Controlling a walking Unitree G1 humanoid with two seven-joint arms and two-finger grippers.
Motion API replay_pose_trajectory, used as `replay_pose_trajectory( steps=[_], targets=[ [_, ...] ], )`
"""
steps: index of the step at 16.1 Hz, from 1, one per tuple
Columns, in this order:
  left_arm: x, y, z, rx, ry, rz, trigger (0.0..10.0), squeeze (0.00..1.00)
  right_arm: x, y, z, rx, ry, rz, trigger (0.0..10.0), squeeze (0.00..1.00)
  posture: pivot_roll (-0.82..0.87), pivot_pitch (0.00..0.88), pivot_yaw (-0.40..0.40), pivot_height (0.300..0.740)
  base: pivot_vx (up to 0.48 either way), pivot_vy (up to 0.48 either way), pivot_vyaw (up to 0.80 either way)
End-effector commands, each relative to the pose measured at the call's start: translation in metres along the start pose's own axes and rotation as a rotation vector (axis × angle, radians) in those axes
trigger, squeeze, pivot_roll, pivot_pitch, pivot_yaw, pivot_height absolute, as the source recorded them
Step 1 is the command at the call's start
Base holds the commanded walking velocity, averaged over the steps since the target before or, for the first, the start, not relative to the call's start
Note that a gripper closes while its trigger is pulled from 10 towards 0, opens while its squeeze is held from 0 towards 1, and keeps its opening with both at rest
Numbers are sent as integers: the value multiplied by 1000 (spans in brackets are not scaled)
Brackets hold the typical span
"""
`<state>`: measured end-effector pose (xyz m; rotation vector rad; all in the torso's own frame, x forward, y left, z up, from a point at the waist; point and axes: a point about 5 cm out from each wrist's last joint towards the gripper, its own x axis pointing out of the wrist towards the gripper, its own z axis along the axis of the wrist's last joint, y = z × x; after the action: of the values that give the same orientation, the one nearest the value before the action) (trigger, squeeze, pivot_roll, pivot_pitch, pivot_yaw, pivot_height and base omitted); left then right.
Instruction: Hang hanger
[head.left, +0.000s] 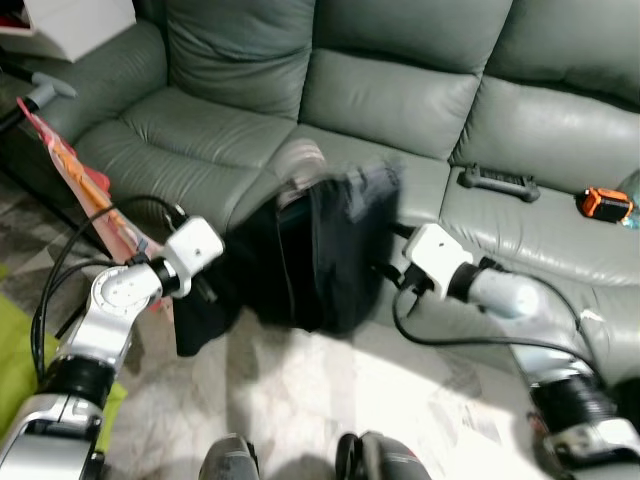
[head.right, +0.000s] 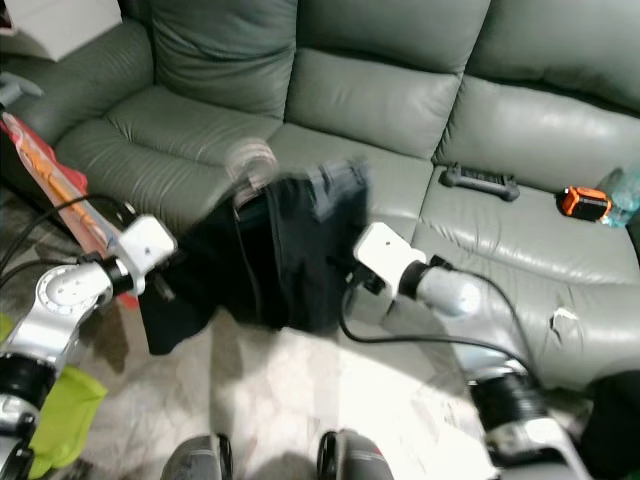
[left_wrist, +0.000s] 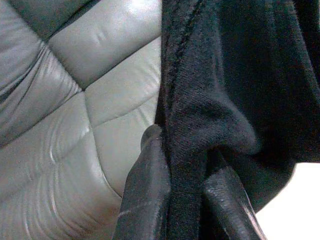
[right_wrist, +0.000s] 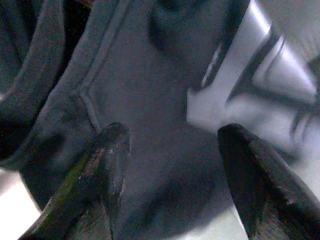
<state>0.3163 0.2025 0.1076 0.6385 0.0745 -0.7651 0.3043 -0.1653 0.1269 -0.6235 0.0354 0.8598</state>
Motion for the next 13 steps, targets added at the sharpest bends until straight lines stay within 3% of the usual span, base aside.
replay_pose_trajectory(
  steps=[1,2,7,11,13],
  targets=[
    [-3,-3,2,61,-28,-46,0,0,-2,-1,9,65,-36,103,10000,1000,-67,96,-12,740,0,0,0],
    [-4,-9,1,104,-25,-96,0,0,-6,-5,18,141,-90,129,10000,1000,-67,96,-12,740,0,0,0],
    [-2,-20,-4,157,-26,-181,0,0,-14,-14,34,156,-123,286,10000,1000,-64,97,-14,740,0,0,0],
    [3,-24,0,177,-56,-209,0,0,-29,-23,20,184,-20,366,10000,1000,-64,97,-14,740,0,0,0],
    [5,-26,1,219,-61,-240,0,0,-37,-26,3,241,69,412,10000,1000,-67,101,-9,740,0,0,0]
  ],
)
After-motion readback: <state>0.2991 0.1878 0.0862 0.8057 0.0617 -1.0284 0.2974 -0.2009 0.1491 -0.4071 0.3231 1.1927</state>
